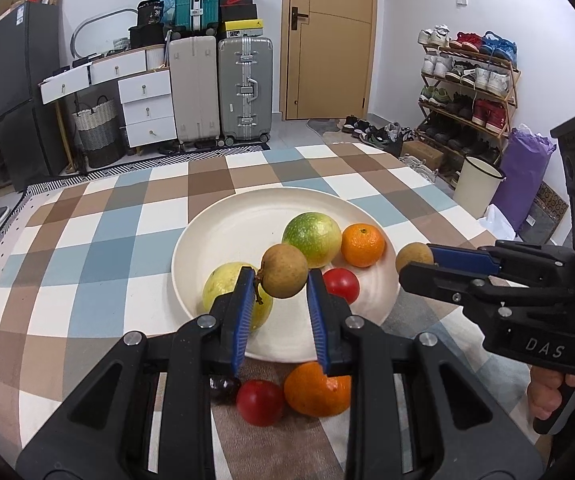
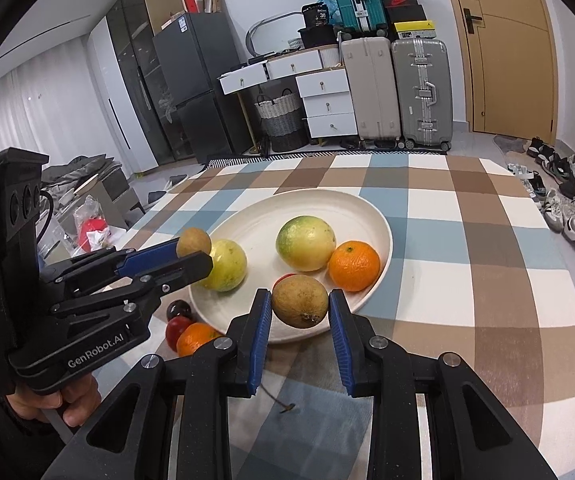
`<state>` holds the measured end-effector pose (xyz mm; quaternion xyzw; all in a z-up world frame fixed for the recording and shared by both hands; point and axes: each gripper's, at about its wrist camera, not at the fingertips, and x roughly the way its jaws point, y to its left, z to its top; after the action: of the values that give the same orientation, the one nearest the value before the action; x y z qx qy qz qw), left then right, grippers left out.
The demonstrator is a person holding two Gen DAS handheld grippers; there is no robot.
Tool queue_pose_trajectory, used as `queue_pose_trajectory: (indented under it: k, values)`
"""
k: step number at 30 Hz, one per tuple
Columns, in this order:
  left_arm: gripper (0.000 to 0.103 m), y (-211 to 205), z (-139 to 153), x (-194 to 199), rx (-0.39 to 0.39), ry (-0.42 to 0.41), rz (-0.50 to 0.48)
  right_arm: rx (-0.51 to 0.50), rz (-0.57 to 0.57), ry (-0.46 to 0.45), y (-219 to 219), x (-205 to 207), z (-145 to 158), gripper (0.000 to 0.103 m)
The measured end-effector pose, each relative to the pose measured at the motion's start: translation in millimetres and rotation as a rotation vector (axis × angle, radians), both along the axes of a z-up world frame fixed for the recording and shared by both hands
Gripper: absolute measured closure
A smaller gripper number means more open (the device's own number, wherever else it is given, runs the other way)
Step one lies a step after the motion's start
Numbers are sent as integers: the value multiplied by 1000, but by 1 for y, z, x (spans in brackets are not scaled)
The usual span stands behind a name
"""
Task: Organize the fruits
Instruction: 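Carry both brown pears over the cream plate with both tools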
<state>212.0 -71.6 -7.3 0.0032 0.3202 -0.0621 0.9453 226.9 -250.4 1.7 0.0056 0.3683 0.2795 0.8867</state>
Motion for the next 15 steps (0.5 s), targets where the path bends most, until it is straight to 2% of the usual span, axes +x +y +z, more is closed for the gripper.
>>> queue_pose_trajectory:
  k: [15]
  values:
    - [79,-5,-14,20,13,11,-10,-19,1,25,3,22,-18,73]
